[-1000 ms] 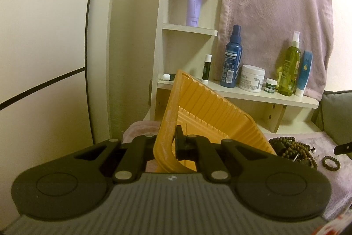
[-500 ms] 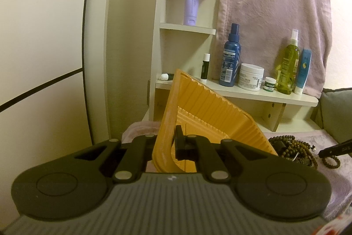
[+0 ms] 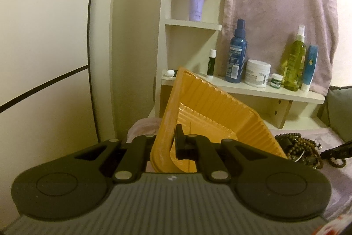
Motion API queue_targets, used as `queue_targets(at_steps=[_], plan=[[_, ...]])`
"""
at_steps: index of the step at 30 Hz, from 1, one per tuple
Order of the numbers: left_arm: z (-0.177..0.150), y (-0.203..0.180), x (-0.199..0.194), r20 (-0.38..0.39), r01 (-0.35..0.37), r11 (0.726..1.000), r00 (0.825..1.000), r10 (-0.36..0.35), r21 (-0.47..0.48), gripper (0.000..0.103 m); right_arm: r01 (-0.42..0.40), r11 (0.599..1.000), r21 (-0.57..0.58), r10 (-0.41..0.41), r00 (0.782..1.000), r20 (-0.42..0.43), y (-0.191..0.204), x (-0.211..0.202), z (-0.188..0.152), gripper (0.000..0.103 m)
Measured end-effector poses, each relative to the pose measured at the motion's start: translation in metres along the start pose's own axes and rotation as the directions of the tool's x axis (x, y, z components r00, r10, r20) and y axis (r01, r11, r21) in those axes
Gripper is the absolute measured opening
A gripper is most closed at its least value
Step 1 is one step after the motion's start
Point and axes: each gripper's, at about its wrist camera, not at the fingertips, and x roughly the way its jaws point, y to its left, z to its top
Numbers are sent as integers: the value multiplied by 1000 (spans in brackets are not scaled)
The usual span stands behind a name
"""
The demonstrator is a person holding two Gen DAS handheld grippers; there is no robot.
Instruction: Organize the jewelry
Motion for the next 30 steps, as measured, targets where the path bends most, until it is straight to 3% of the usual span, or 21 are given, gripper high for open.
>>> queue_targets(at_steps=[11, 18, 25, 30], plan=[[1, -4, -1, -13, -26, 999, 1000, 26, 19, 6, 7, 1000, -19, -7, 1000, 3, 2, -2, 0, 7], [-1, -5, 0, -30, -42, 999, 999, 43, 23, 7, -29, 1000, -11, 30, 999, 18, 5, -16, 2, 7], [0, -5, 1, -33, -43, 999, 999, 44, 28, 7, -155, 987, -37, 157, 986, 59, 28, -42, 15, 7], [0, -5, 3, -32, -42, 999, 999, 43, 29, 7, -285, 955, -79, 292, 952, 92, 57, -59, 30, 7]])
